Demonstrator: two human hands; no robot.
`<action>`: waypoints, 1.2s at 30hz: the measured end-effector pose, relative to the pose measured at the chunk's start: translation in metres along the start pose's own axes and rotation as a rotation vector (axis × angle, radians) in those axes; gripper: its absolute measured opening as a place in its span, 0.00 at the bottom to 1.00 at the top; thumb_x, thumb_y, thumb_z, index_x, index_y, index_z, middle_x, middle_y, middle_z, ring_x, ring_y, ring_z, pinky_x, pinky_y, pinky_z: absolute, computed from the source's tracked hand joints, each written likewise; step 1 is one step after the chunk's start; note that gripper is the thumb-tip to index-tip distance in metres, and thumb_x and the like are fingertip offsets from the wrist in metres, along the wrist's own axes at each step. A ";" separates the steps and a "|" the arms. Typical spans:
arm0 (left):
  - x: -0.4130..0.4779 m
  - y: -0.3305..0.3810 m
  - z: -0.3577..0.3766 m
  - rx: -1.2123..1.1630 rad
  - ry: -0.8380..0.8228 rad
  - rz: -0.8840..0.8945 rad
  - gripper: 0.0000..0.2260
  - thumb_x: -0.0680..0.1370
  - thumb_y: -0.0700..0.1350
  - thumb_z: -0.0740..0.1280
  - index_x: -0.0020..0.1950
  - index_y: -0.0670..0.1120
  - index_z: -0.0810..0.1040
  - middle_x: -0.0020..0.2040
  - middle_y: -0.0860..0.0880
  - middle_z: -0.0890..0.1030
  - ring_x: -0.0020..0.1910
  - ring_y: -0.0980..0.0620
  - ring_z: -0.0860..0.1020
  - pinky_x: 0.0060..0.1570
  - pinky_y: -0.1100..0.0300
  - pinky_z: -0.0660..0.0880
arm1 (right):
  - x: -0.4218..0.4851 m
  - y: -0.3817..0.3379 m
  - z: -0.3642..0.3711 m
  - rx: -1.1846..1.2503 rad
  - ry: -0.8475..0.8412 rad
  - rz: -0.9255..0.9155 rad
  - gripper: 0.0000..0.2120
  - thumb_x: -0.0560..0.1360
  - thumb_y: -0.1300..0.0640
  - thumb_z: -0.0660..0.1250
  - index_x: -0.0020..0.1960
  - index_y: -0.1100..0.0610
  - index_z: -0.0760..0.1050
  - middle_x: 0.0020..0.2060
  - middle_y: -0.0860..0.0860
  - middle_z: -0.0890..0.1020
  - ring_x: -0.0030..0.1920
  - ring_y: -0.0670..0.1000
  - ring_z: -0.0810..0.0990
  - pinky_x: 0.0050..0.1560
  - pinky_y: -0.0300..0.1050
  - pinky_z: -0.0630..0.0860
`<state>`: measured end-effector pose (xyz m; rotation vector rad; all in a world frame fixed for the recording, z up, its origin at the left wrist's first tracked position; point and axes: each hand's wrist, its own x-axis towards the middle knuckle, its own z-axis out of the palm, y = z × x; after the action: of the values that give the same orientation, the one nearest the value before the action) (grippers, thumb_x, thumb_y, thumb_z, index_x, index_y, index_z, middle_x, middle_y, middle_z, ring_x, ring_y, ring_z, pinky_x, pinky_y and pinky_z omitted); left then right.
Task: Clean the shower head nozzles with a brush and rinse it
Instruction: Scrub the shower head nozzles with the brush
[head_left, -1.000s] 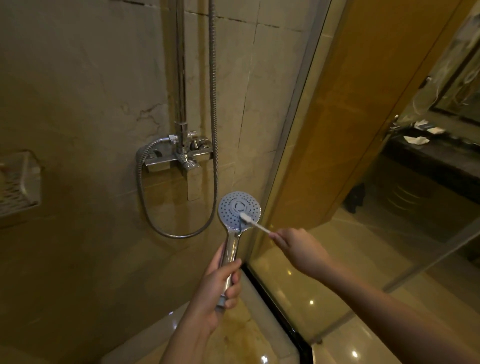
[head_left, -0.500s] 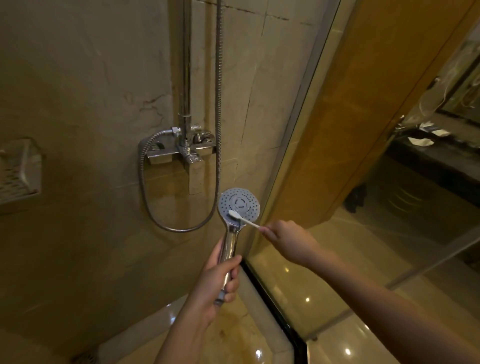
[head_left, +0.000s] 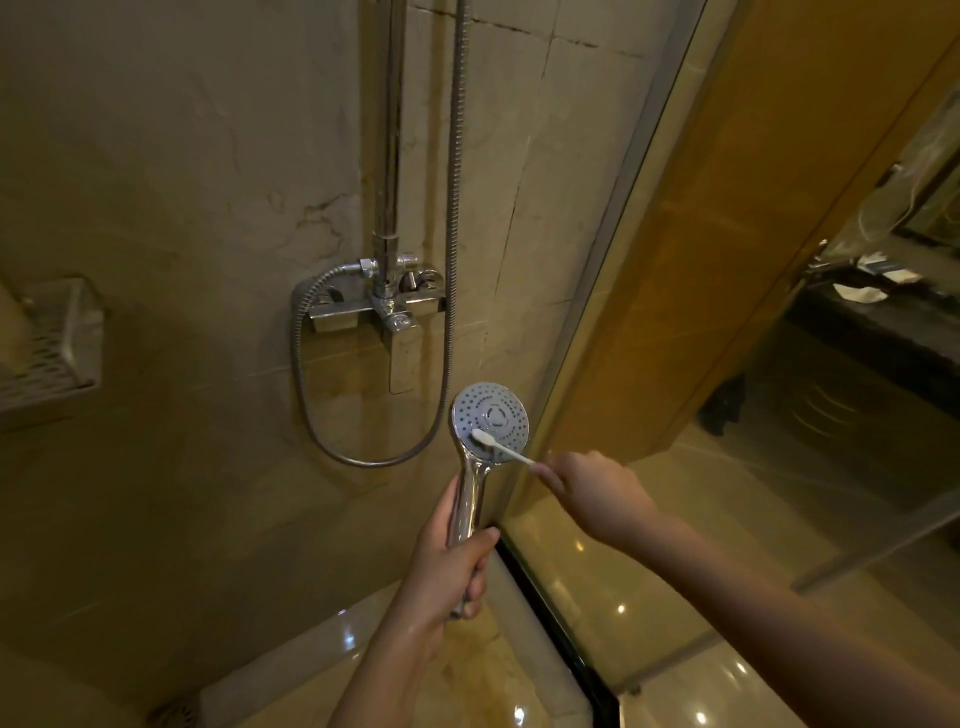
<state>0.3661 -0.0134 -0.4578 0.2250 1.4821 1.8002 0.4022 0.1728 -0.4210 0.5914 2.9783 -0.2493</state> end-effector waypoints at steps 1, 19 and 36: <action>0.002 0.000 0.000 0.007 -0.001 0.001 0.30 0.77 0.35 0.62 0.71 0.63 0.60 0.23 0.50 0.65 0.17 0.58 0.62 0.17 0.69 0.56 | 0.001 0.002 -0.003 0.003 0.023 0.010 0.19 0.80 0.39 0.49 0.37 0.48 0.66 0.31 0.47 0.73 0.33 0.49 0.75 0.35 0.45 0.77; 0.003 -0.002 0.003 0.076 -0.058 -0.007 0.30 0.77 0.36 0.62 0.71 0.63 0.59 0.22 0.51 0.66 0.17 0.58 0.62 0.16 0.69 0.57 | 0.008 0.008 -0.019 0.101 -0.011 0.082 0.20 0.80 0.42 0.51 0.35 0.50 0.66 0.29 0.47 0.72 0.28 0.45 0.71 0.32 0.42 0.74; -0.006 0.007 0.005 -0.056 -0.080 -0.011 0.13 0.80 0.49 0.59 0.56 0.70 0.69 0.28 0.49 0.68 0.19 0.57 0.63 0.17 0.69 0.57 | 0.009 0.014 -0.023 0.171 -0.009 0.121 0.20 0.80 0.43 0.53 0.40 0.55 0.73 0.31 0.49 0.75 0.30 0.48 0.73 0.34 0.44 0.78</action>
<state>0.3697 -0.0137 -0.4483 0.2572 1.3728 1.8001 0.3976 0.1928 -0.4016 0.7827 2.9176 -0.4987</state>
